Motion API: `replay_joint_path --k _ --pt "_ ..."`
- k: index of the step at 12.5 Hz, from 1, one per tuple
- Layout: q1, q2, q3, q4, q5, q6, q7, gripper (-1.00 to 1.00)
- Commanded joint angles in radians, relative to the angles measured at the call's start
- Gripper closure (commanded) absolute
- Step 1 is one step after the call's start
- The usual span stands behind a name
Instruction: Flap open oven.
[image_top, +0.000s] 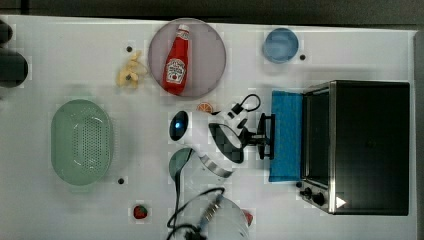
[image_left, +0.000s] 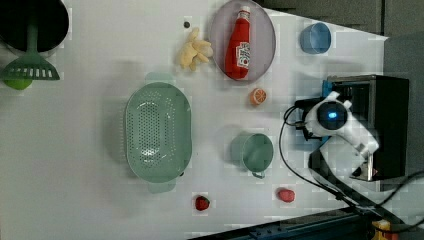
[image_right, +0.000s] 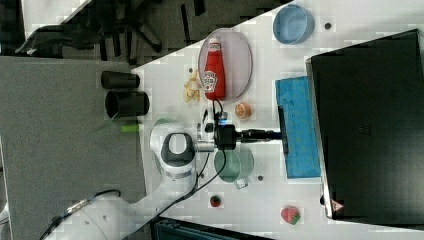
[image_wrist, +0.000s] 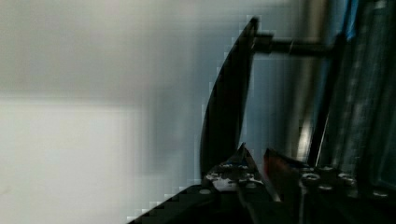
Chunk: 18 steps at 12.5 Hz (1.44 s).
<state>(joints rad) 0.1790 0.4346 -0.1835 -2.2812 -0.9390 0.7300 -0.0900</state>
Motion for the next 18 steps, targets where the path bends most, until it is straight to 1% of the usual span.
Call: replay_joint_path --k 1,4,6,9,10,11,15,17,18 --pt "0.031 0.056 -0.003 0.056 -0.031 -0.019 0.096 0.65" --pt "0.040 0.129 -0.004 0.093 -0.031 -0.018 0.140 0.65" --pt "0.040 0.149 -0.004 0.097 -0.030 0.017 0.141 0.65" --pt "0.039 0.135 -0.006 0.107 -0.019 0.040 0.149 0.65" --pt "0.039 0.113 -0.006 0.114 0.006 0.076 0.149 0.65" --pt "0.039 0.079 -0.006 0.114 0.070 0.105 0.149 0.65" --pt "0.032 -0.137 -0.010 0.117 0.543 0.053 0.149 0.65" --pt "0.027 -0.275 -0.017 0.134 0.745 -0.046 0.149 0.65" --pt "0.026 -0.344 -0.022 0.151 0.812 -0.130 0.149 0.65"
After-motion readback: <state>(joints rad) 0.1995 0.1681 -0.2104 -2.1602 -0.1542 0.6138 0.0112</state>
